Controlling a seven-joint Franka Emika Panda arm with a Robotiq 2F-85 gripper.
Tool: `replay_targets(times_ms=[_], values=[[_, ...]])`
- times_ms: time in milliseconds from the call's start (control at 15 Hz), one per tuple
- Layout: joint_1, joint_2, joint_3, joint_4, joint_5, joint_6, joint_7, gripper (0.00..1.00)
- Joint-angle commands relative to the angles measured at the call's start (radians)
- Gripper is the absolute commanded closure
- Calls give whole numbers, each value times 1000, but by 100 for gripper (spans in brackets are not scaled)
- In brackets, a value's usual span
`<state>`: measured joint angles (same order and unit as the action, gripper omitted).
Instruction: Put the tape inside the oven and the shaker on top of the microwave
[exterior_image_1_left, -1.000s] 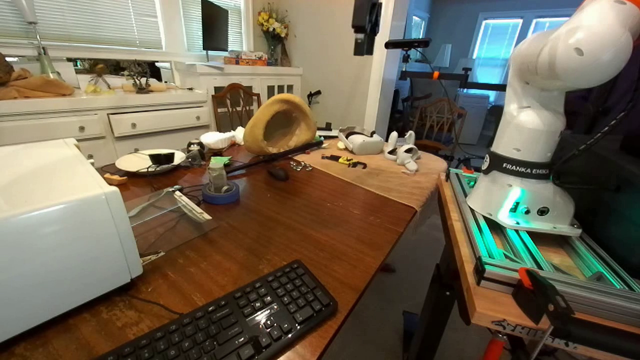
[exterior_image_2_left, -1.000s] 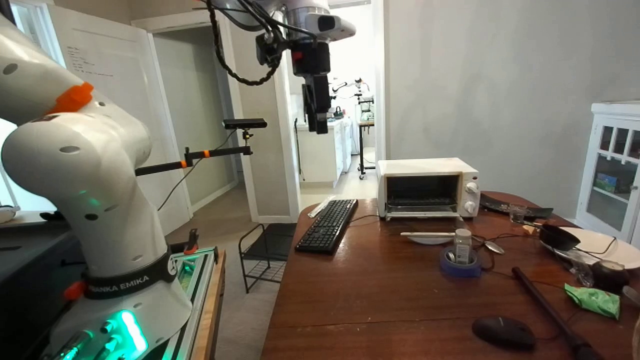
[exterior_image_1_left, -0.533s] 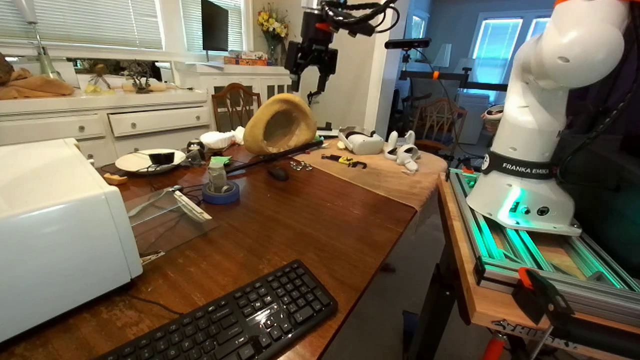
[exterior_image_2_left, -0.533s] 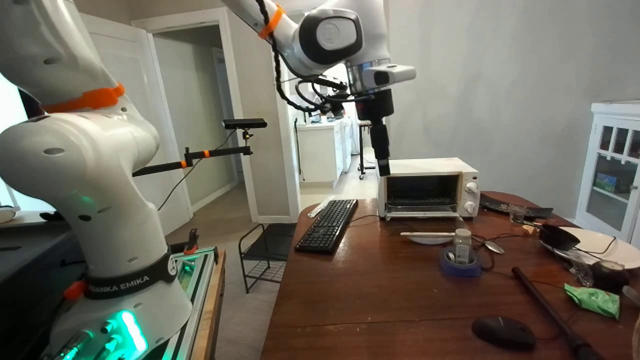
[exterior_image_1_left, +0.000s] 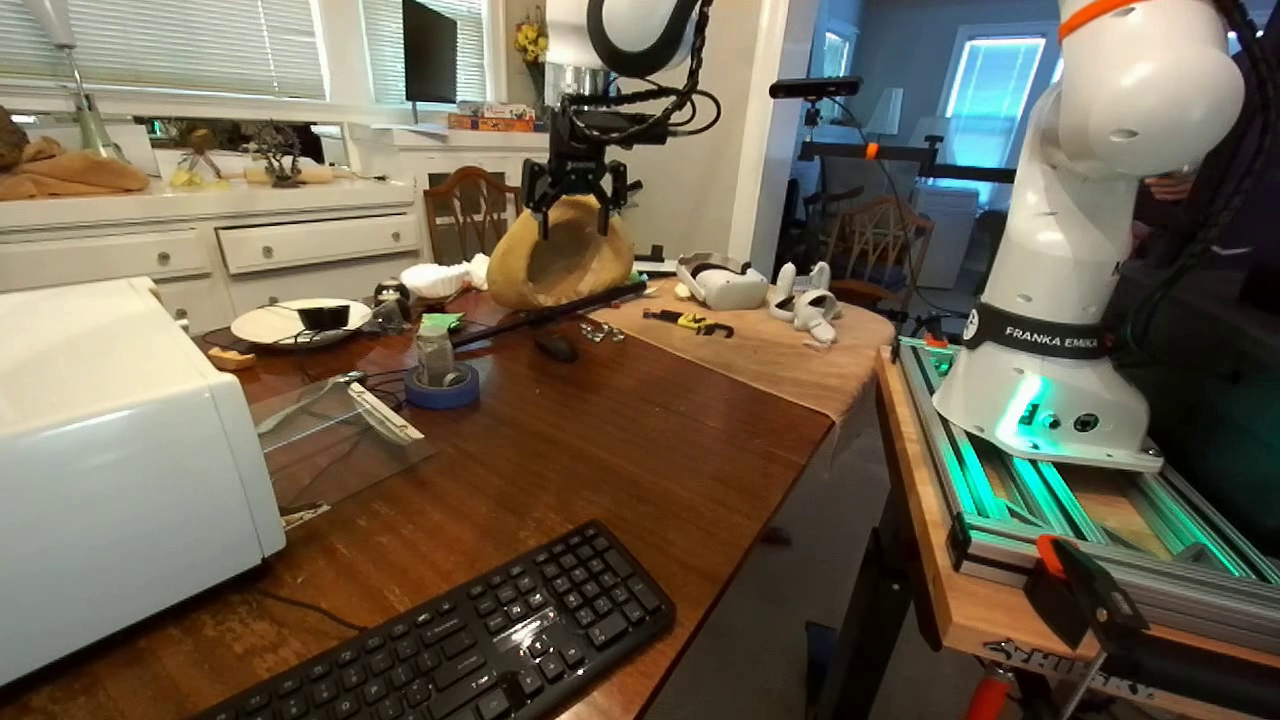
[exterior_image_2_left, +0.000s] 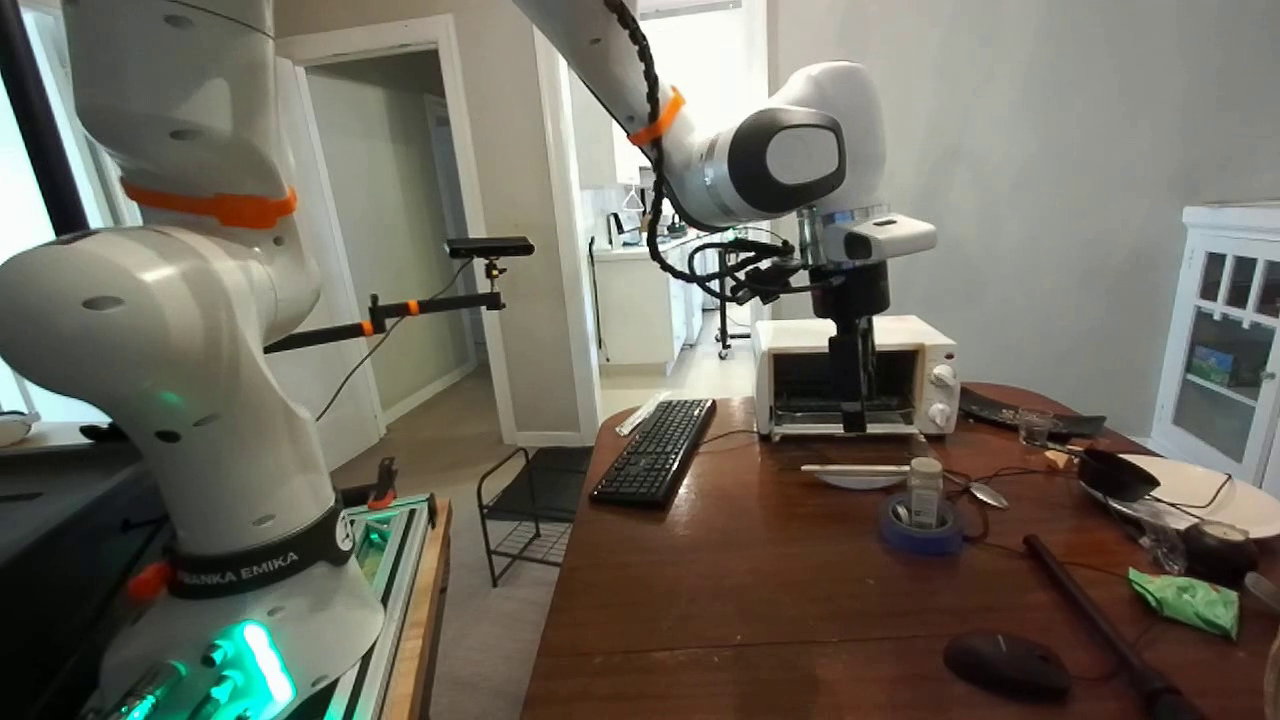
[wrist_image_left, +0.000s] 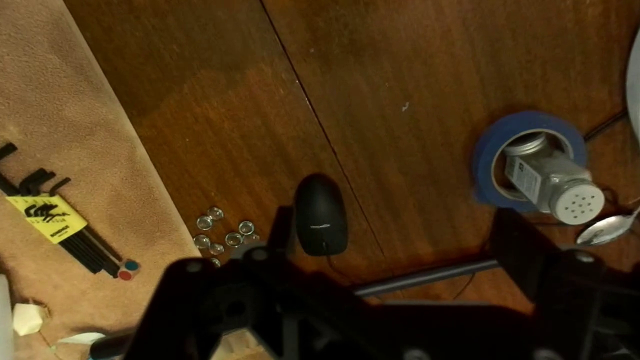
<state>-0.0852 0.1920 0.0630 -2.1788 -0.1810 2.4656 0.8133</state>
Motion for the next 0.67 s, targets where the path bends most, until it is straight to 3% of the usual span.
replay_targets(times_ms=[0, 200, 467, 600], values=[[52, -1, -51, 4, 17, -1, -9, 0], [79, 122, -99, 75, 7, 79, 78, 0], [53, 305, -76, 245, 231, -41, -34, 0], [30, 389, -51, 360, 348, -161, -124, 0]])
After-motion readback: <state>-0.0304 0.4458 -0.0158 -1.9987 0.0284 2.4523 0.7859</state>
